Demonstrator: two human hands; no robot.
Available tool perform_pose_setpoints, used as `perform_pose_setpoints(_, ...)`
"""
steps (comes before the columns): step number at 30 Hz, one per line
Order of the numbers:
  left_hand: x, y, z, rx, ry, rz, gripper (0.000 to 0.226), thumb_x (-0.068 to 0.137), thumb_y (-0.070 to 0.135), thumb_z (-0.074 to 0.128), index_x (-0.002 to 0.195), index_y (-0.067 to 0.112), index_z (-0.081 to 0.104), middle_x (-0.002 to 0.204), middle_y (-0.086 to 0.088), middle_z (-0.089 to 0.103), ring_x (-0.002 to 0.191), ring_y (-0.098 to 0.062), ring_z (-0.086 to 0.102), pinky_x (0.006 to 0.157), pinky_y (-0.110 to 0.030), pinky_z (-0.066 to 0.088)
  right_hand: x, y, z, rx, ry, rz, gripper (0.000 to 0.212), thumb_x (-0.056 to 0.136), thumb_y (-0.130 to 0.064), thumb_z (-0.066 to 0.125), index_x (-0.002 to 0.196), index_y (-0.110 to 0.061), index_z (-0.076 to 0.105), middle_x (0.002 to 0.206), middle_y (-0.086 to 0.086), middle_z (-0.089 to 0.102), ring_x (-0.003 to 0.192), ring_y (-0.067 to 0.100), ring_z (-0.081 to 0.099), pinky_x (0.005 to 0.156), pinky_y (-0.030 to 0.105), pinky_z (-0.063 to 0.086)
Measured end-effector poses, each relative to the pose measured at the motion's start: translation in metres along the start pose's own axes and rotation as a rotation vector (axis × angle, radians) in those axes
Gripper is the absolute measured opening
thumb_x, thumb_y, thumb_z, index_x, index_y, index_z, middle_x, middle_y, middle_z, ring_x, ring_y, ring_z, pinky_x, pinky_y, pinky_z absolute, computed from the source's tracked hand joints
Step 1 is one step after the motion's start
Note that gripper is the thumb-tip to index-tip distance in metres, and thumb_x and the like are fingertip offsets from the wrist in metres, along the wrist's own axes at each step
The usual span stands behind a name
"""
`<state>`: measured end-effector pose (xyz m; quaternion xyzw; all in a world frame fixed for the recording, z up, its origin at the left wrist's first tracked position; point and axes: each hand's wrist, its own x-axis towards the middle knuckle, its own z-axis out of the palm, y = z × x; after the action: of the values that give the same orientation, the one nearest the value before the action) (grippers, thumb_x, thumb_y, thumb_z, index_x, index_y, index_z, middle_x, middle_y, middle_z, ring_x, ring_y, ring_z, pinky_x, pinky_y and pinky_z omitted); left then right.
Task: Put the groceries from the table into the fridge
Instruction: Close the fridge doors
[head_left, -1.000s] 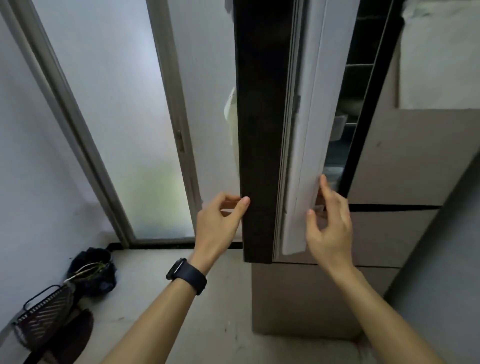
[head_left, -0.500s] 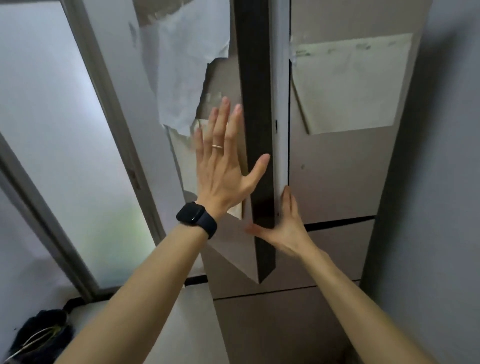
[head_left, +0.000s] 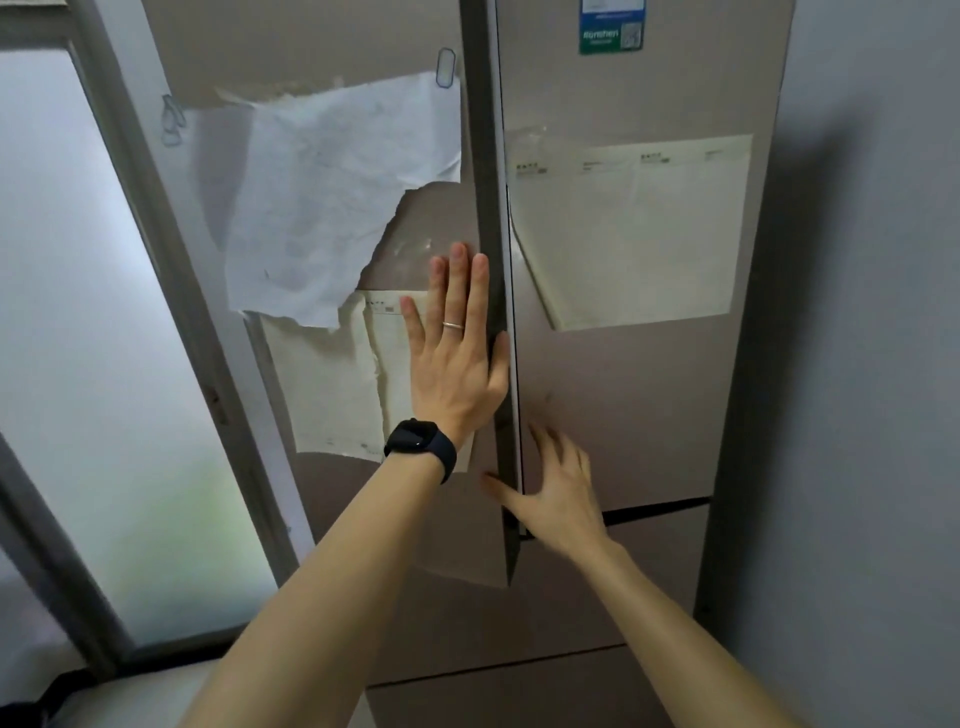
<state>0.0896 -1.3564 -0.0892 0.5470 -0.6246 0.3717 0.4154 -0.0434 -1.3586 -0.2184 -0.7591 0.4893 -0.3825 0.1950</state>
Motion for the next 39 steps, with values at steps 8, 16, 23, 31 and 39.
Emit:
perform_pose_setpoints(8, 0.012, -0.003, 0.034, 0.078, 0.079, -0.008, 0.079, 0.09, 0.027, 0.06, 0.156, 0.009, 0.021, 0.164, -0.011, 0.017, 0.152, -0.025, 0.005, 0.116, -0.067, 0.012, 0.029, 0.029, -0.001, -0.231, 0.149, -0.139, 0.124, 0.07, -0.095, 0.042, 0.16, -0.024, -0.005, 0.167, 0.0, -0.017, 0.154, 0.019, -0.014, 0.123, 0.052, 0.012)
perform_pose_setpoints(16, 0.014, -0.009, 0.043, 0.147, 0.105, 0.015, 0.079, 0.093, 0.051, 0.048, 0.155, 0.008, 0.023, 0.162, -0.015, 0.023, 0.151, -0.027, 0.011, 0.116, -0.066, 0.015, 0.056, 0.043, 0.004, -0.365, 0.179, -0.346, 0.124, 0.071, -0.087, 0.055, 0.161, -0.019, 0.003, 0.167, 0.008, -0.013, 0.154, 0.026, -0.012, 0.121, 0.061, 0.002)
perform_pose_setpoints(23, 0.017, -0.01, 0.055, 0.176, 0.119, 0.013, 0.073, 0.095, 0.05, 0.04, 0.155, 0.01, 0.025, 0.161, -0.015, 0.025, 0.15, -0.031, 0.019, 0.118, -0.064, 0.012, 0.073, 0.057, 0.013, -0.417, 0.22, -0.4, 0.118, 0.074, -0.086, 0.052, 0.161, -0.02, 0.008, 0.168, 0.011, -0.01, 0.154, 0.03, -0.009, 0.12, 0.062, -0.005)
perform_pose_setpoints(31, 0.026, -0.016, 0.084, 0.238, 0.146, 0.001, 0.067, 0.098, 0.044, 0.041, 0.155, 0.013, 0.025, 0.162, -0.011, 0.026, 0.15, -0.029, 0.02, 0.117, -0.063, 0.013, 0.09, 0.071, 0.034, -0.448, 0.274, -0.385, 0.099, 0.087, -0.08, 0.037, 0.161, -0.024, 0.0, 0.168, 0.003, -0.011, 0.155, 0.025, -0.007, 0.12, 0.06, -0.002)
perform_pose_setpoints(39, 0.041, -0.024, 0.119, 0.321, 0.126, -0.032, 0.072, 0.099, 0.056, 0.034, 0.156, 0.013, 0.024, 0.162, -0.011, 0.025, 0.15, -0.03, 0.021, 0.116, -0.064, 0.014, 0.116, 0.092, 0.058, -0.485, 0.51, -0.484, 0.089, 0.092, -0.071, 0.041, 0.16, -0.03, 0.003, 0.168, -0.001, -0.008, 0.155, 0.022, -0.001, 0.12, 0.062, 0.002)
